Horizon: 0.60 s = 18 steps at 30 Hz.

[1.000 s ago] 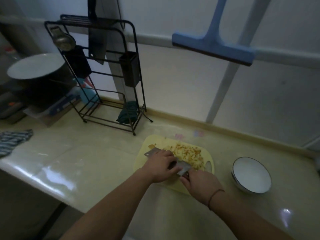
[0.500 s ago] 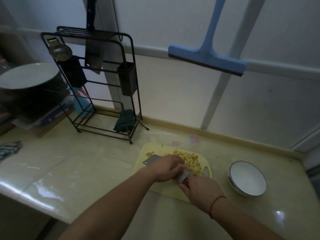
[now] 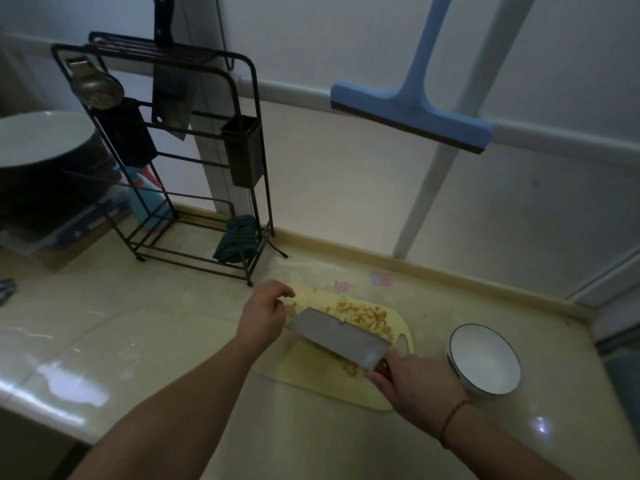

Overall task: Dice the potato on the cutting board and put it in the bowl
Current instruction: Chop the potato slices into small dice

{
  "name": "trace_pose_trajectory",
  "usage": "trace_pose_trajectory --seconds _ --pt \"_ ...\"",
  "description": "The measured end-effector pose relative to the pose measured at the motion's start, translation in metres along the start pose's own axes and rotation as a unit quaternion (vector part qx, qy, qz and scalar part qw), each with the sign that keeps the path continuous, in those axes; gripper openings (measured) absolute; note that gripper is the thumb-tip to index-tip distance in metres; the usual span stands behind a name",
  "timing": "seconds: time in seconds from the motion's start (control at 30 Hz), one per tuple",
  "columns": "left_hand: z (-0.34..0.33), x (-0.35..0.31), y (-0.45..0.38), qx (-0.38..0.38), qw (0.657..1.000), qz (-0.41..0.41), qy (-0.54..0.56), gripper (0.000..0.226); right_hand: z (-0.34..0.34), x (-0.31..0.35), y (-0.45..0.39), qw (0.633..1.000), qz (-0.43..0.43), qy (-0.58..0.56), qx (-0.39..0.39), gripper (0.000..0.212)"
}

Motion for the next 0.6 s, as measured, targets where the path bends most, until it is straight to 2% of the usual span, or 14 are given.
trace_pose_trajectory --seconds 0.03,0.1,0.17,0.2,0.4,0.53,0.6 --pt "-0.002 -0.013 0.0 0.007 0.999 -0.032 0.01 0.031 0.0 0.0 -0.001 1.0 0.005 0.013 0.001 0.052" --pt "-0.021 -0.042 0.003 0.103 0.987 -0.122 -0.02 0.029 0.002 0.001 -0.001 0.999 0.012 0.032 0.004 0.052" --pt "-0.051 -0.062 0.01 0.216 0.949 -0.205 -0.103 0.037 0.004 0.004 0.0 0.999 0.02 0.038 0.009 0.052" --pt "-0.061 -0.066 0.012 0.243 0.936 -0.217 -0.132 0.04 0.004 0.005 0.001 0.999 0.024 0.04 0.014 0.051" --pt "-0.08 -0.077 0.009 0.274 0.926 -0.226 -0.126 0.038 0.005 0.006 0.002 0.998 0.029 0.062 0.016 0.051" --pt "-0.094 -0.069 0.004 0.325 0.892 -0.214 -0.229 0.046 0.005 0.006 0.002 0.997 0.031 0.067 0.019 0.051" --pt "-0.091 -0.065 -0.008 0.316 0.91 -0.177 -0.201 0.05 0.003 0.006 0.002 0.997 0.037 0.066 0.013 0.051"
Point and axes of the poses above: each hand's wrist, its own y-axis away from the middle knuckle, its own z-axis out of the back of the hand, x = y × z, the point moved 8 cm from there along -y, towards the middle knuckle, and after that the axes turned 2 degrees about -x, right-handed, at the moved point
